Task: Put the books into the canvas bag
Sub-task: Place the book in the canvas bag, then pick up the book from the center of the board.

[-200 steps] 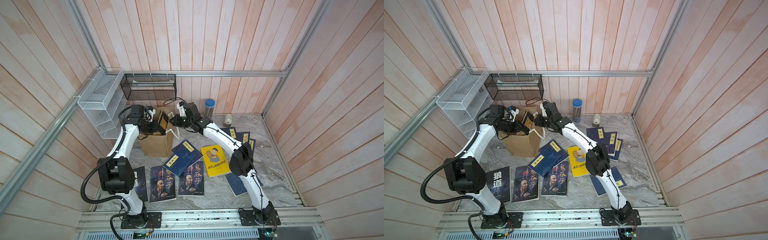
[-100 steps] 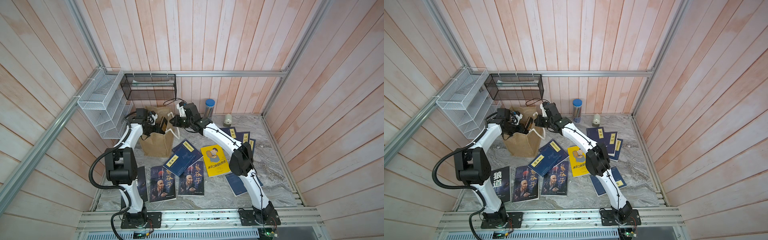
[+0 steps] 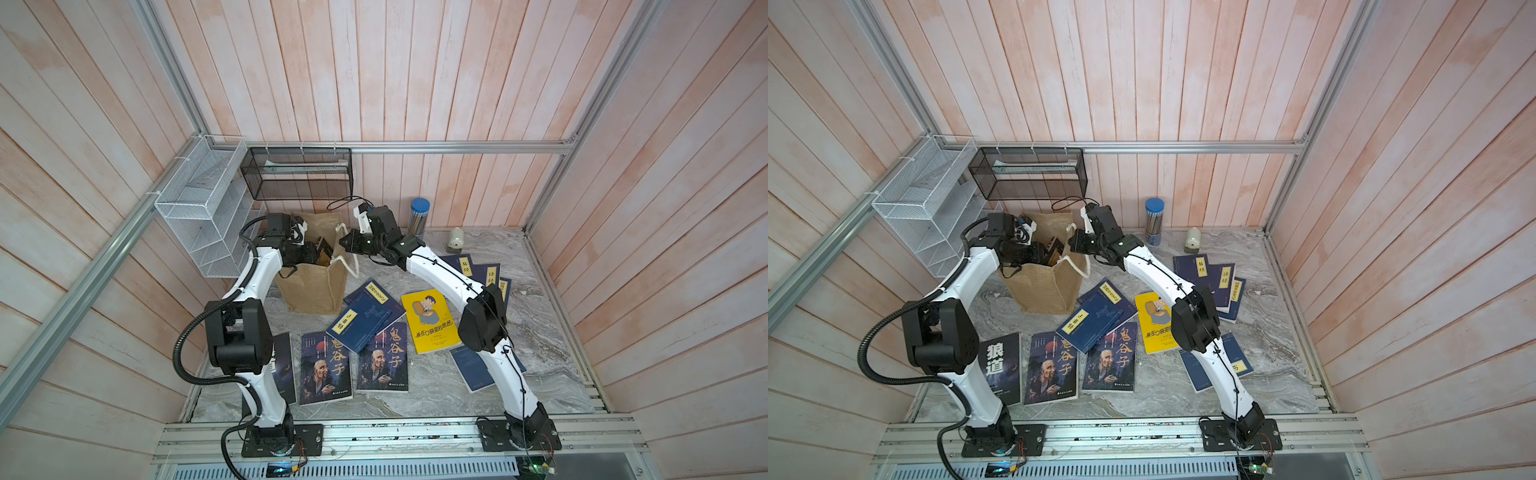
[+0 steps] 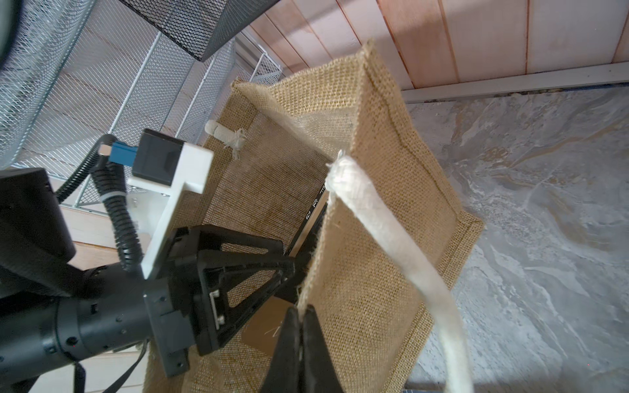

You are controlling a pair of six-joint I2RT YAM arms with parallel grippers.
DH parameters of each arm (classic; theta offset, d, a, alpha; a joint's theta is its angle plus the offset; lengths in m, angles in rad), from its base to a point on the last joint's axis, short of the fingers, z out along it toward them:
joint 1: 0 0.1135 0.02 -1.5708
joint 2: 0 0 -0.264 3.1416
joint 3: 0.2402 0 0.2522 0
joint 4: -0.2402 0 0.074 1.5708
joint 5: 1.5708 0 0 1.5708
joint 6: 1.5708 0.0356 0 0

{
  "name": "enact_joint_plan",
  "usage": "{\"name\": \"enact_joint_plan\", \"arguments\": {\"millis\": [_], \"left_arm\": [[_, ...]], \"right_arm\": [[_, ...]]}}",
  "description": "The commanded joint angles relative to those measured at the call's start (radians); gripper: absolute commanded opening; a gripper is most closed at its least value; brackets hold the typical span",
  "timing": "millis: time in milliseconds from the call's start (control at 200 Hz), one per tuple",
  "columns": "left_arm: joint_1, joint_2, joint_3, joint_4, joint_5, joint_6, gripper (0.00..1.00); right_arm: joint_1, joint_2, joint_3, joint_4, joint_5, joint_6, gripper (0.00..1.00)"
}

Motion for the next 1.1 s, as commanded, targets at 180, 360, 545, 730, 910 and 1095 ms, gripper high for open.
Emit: {"name": "enact_joint_plan", "arguments": {"millis": [180, 360, 545, 730, 910, 1095], "left_arm": [[0.039, -0.047, 0.042, -0.015, -0.101, 0.007, 0.47], [0.042, -0.082, 0.048, -0.011, -0.098, -0.009, 0.48], [0.042, -0.142, 0.064, -0.011, -0.041, -0.005, 0.48], [0.038, -0.207, 0.108, -0.051, -0.049, 0.000, 0.48], [-0.018, -0.300, 0.099, -0.069, -0.054, 0.000, 0.48], [-0.176, -0.409, 0.003, -0.047, -0.093, -0.023, 0.48]], "right_arm": [[0.002, -0.030, -0.010, -0.003, 0.010, -0.035, 0.00], [0.002, -0.032, -0.010, 0.005, -0.002, -0.036, 0.02], [-0.001, -0.052, 0.000, -0.002, -0.001, -0.054, 0.15], [-0.018, -0.101, 0.005, -0.046, 0.017, -0.084, 0.29], [-0.034, -0.190, -0.070, -0.089, 0.043, -0.114, 0.35], [-0.067, -0.393, -0.443, 0.025, 0.059, -0.101, 0.37]]}}
